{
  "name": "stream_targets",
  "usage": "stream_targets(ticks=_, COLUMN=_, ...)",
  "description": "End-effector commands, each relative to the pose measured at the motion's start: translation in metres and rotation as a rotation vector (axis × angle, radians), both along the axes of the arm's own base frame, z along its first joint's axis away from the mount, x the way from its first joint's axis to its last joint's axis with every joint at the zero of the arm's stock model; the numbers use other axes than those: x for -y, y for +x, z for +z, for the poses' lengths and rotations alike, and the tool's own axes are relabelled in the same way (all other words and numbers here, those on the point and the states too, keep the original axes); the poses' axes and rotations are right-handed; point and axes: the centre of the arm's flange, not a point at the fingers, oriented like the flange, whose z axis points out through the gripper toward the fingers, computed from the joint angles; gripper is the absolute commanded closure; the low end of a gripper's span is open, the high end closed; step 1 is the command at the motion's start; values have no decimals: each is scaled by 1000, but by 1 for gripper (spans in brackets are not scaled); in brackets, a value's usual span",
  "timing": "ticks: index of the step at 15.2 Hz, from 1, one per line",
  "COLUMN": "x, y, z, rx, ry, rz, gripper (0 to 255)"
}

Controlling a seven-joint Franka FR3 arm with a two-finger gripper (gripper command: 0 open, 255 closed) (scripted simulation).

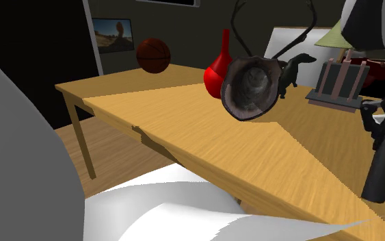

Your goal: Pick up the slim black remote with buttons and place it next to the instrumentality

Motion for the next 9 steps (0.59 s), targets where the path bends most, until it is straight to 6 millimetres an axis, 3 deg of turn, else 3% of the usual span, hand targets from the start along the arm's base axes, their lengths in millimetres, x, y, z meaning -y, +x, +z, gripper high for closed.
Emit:
stream_targets(ticks=1, x=20, y=-19, z=-4, rx=-2, ry=1, rz=1, gripper=255)
stream_targets(ticks=9, x=97, y=-91, z=-3, rx=-2, ry=1, rz=1, gripper=255)
